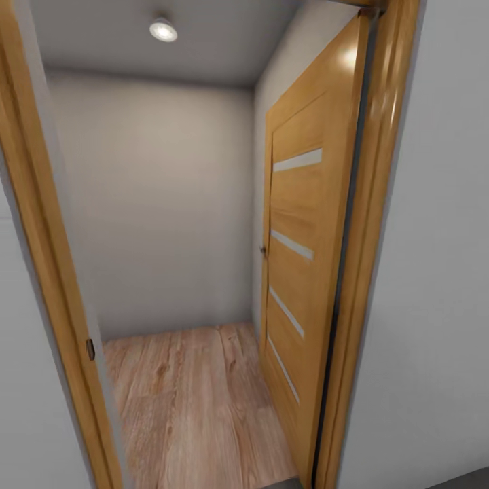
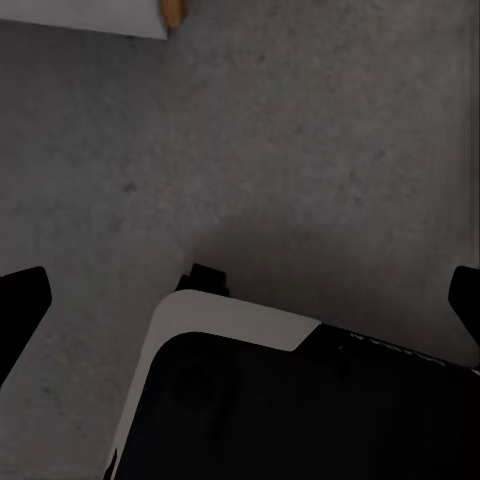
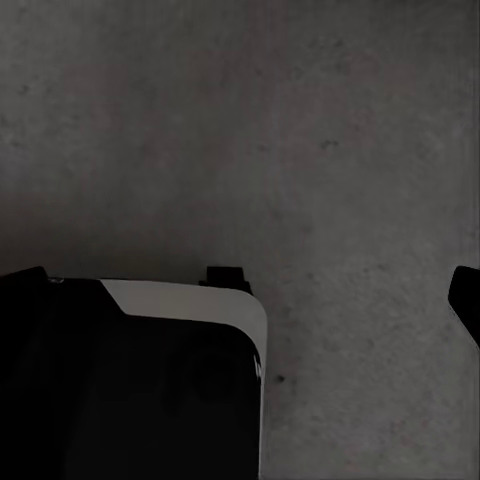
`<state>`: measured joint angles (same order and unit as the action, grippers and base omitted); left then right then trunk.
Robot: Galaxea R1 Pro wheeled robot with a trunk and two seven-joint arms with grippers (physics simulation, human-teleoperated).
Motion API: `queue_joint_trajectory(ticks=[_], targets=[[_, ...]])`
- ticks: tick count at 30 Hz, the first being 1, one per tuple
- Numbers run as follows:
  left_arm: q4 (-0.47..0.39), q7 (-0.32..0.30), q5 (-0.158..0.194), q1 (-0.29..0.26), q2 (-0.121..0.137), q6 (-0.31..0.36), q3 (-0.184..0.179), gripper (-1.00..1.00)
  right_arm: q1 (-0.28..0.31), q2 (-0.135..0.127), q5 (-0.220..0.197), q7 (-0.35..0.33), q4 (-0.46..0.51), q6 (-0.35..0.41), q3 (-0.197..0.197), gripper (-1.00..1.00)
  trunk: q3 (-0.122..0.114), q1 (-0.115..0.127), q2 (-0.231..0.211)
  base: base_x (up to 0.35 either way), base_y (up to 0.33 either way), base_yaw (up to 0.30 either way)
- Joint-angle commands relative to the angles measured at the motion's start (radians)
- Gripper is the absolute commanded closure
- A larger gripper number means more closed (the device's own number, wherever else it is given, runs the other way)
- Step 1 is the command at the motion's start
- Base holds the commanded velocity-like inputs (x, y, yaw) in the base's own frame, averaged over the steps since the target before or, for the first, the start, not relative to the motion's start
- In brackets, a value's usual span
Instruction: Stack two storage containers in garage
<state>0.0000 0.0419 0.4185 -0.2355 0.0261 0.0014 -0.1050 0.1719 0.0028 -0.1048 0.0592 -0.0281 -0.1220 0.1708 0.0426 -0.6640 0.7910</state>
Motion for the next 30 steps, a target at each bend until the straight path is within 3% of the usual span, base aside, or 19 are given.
queue_joint_trajectory(ticks=[1,22,30], targets=[[0.0,0.003,0.008,-0.001,0.0,0.0,-0.008,-1.0,0.001,0.0,-0.01,0.001,-0.003,-0.006,0.009,-1.0,0.002,-0.001,0.001,0.323,-0.084,0.0],[0.0,0.003,0.008,-0.001,0.0,0.0,-0.008,-1.0,0.001,0.002,-0.009,0.001,-0.003,-0.007,0.01,-1.0,0.002,-0.001,0.001,0.322,-0.086,0.002],[0.0,0.003,0.008,-0.001,0.0,0.0,-0.008,-1.0,0.001,0.0,-0.009,0.001,-0.003,-0.007,0.01,-1.0,0.002,-0.001,0.001,0.322,-0.086,0.215]])
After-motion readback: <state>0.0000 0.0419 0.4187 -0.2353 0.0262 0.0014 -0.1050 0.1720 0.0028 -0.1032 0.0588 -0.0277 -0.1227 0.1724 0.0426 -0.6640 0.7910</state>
